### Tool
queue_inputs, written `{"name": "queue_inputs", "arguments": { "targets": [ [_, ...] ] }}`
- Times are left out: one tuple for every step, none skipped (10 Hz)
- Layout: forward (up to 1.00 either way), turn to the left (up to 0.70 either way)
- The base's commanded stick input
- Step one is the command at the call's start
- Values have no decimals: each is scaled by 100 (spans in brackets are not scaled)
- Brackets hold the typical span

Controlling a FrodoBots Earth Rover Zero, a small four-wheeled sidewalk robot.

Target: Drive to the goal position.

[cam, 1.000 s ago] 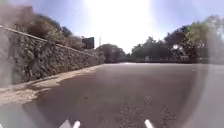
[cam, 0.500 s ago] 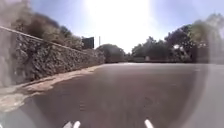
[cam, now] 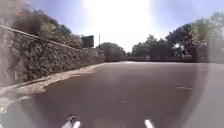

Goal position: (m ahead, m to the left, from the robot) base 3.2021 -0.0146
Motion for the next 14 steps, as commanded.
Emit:
{"name": "queue_inputs", "arguments": {
  "targets": [
    [70, 0],
    [70, 0],
    [70, 0],
    [70, 0],
    [70, 0],
    [70, 0],
    [70, 0],
    [70, 0],
    [70, 0],
    [70, 0],
    [70, 0],
    [70, 0],
    [70, 0],
    [70, 0]
  ]
}}
